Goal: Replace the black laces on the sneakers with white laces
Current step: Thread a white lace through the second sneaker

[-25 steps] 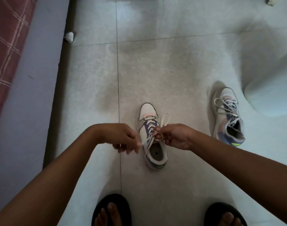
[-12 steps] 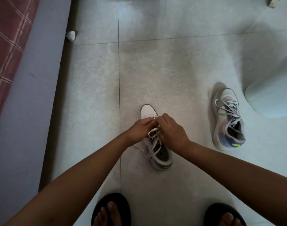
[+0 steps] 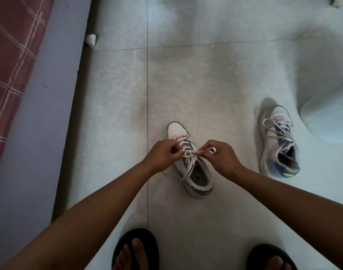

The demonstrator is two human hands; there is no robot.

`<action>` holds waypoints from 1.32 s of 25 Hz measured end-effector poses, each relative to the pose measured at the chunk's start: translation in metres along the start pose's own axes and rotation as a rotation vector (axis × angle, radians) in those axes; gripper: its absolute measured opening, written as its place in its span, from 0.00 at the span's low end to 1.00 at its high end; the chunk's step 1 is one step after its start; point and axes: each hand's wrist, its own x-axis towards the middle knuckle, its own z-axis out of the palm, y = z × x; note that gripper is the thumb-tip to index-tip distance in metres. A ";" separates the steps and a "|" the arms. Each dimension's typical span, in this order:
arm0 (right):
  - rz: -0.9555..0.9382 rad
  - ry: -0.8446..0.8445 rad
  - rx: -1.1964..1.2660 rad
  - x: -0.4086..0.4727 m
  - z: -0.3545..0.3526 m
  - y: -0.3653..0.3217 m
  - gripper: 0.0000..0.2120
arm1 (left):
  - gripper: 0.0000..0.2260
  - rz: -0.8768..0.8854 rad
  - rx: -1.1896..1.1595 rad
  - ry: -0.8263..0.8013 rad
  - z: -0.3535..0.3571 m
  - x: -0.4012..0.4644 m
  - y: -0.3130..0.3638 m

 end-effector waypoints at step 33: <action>0.082 -0.278 -0.058 -0.001 -0.022 0.019 0.08 | 0.10 0.223 0.432 0.291 0.043 -0.048 0.038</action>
